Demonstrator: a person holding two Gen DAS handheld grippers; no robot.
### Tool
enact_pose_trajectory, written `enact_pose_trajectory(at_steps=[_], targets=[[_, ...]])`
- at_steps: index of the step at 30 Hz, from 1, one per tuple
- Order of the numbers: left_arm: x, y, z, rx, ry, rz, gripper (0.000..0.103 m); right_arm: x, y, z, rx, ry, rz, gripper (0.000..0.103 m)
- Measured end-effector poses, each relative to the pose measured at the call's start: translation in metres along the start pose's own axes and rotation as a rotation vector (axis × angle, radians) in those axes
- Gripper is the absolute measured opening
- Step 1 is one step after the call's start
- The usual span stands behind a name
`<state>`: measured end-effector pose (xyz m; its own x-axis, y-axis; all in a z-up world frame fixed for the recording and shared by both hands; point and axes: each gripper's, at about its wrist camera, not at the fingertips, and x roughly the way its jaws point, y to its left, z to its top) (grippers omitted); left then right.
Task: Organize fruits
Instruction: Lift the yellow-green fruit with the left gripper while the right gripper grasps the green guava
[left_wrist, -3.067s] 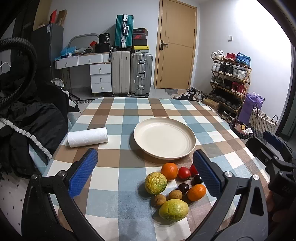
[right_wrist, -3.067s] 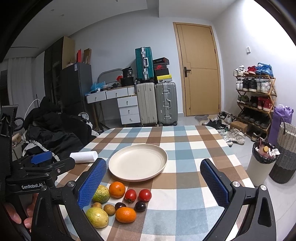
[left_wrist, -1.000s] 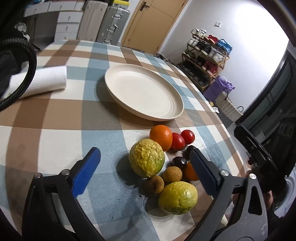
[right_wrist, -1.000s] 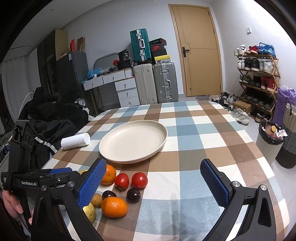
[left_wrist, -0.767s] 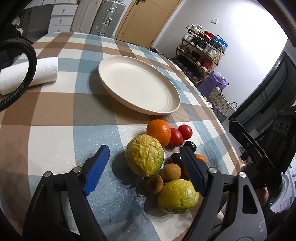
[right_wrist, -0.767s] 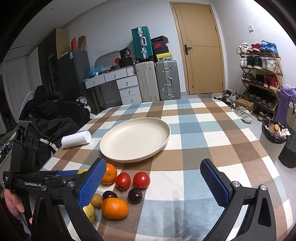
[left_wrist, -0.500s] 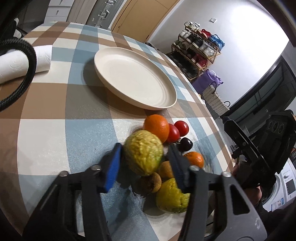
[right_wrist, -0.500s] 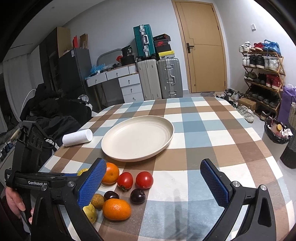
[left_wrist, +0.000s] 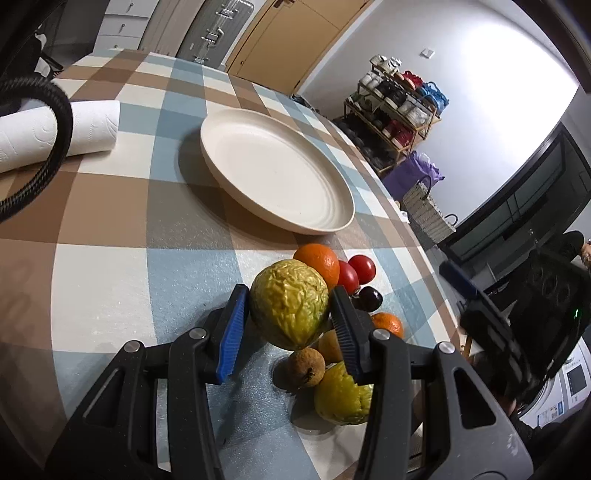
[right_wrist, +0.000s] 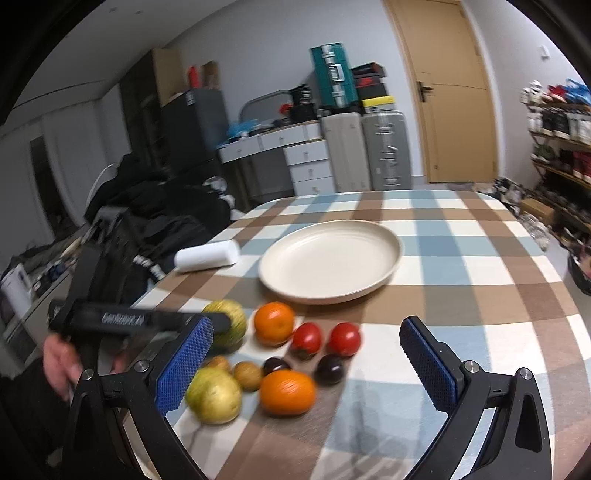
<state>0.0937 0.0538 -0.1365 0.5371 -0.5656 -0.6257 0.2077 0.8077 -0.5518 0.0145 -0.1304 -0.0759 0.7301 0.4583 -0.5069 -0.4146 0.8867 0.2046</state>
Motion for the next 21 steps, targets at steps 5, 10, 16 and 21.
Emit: enact_pose_trajectory(at_steps=[5,10,16,21], targets=[[-0.01,0.0,0.002,0.001,-0.026,0.003,0.042,0.0,0.022,-0.011,-0.068,0.021,0.051,0.103],[-0.023,0.0,0.006,0.003,-0.053,0.004,0.042,0.002,0.048,-0.023,-0.17,0.037,0.066,0.103],[-0.037,-0.002,0.008,0.008,-0.084,0.004,0.042,0.004,0.079,-0.034,-0.332,0.038,0.02,0.103],[-0.047,-0.004,0.007,0.012,-0.1,0.003,0.042,0.01,0.096,-0.044,-0.433,0.054,-0.017,0.103]])
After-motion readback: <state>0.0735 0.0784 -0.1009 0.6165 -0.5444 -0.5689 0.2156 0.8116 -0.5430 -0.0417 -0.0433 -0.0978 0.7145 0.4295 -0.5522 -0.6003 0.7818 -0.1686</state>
